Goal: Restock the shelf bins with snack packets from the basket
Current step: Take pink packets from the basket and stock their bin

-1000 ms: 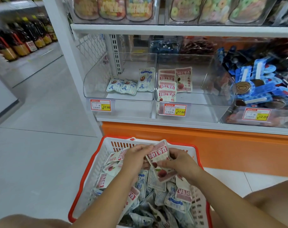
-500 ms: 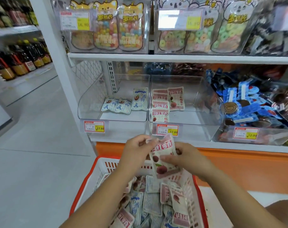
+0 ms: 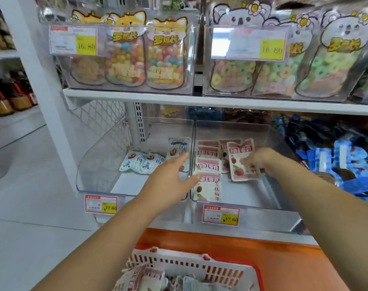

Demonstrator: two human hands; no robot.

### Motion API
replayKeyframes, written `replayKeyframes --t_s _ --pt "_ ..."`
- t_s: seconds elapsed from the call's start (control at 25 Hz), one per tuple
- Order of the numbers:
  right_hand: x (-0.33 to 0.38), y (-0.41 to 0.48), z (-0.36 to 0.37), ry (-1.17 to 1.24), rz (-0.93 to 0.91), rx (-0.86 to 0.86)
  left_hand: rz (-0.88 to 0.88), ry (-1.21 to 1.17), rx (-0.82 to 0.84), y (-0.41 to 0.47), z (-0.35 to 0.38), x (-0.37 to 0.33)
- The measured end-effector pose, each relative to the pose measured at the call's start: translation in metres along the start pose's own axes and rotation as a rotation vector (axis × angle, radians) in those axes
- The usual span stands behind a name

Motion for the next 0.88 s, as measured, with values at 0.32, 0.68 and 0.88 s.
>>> replayKeyframes --t_s 0.32,0.68,0.88 --pt "-0.015 0.040 0.034 0.180 0.071 0.055 0.002 -0.233 0.044 0.011 0.016 0.016" --pt "-0.010 0.027 0.037 0.192 -0.047 0.055 -0.010 -0.284 0.045 0.010 0.015 0.015" --pt "-0.011 0.027 0.038 0.164 -0.041 0.103 -0.015 -0.293 0.057 0.008 0.013 0.014"
Point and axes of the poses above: each hand's wrist, its own y-axis towards the middle knuckle, its own z-axis out of the palm, x = y × z, the point moved 5 cm from there along y, towards the middle knuckle, and after that the axes turned 8 degrees about y, right-handed, at the moved point
